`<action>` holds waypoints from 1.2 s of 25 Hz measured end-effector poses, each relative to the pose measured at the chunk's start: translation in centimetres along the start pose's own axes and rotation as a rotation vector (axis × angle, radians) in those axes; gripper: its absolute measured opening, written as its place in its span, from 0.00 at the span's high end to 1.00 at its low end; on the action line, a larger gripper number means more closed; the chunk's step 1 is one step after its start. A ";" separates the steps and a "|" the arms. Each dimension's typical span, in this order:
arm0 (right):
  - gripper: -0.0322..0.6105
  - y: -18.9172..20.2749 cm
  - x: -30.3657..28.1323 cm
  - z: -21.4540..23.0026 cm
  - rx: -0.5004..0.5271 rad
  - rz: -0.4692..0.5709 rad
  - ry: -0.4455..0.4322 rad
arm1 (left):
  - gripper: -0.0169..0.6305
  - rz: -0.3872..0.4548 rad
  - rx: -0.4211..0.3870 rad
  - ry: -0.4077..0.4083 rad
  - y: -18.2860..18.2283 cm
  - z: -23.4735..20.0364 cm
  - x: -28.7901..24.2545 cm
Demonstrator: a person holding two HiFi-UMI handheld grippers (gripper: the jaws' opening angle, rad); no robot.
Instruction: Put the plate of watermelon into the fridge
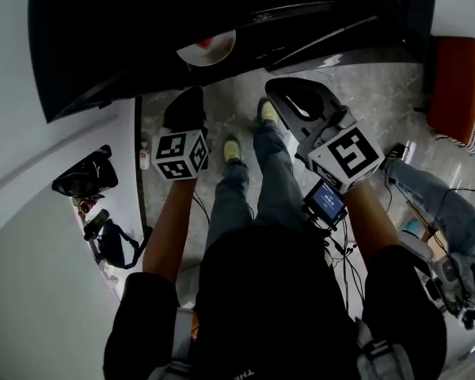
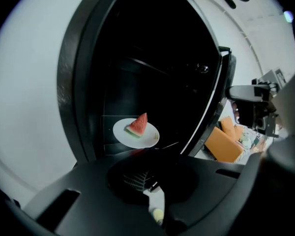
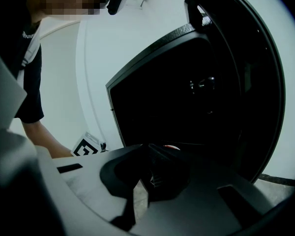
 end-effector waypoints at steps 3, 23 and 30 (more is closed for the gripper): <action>0.93 -1.2 1.0 -1.1 0.004 0.016 0.027 | 0.96 0.010 -0.003 0.011 -1.2 1.1 2.8; 0.93 -4.9 7.2 -10.2 0.056 0.095 0.193 | 0.96 0.199 -0.031 0.076 -10.7 3.7 18.7; 0.93 -5.9 8.4 -13.8 0.078 0.141 0.227 | 0.96 0.250 -0.054 0.124 -12.0 4.2 22.6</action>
Point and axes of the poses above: the fingertips, and each gripper's own axes: x backward along the fingers, z to its right, y out of its underside, the point moved 5 cm from there along x, backward along the fingers, and after that the axes turned 8 degrees about z, right-handed, at the moved point
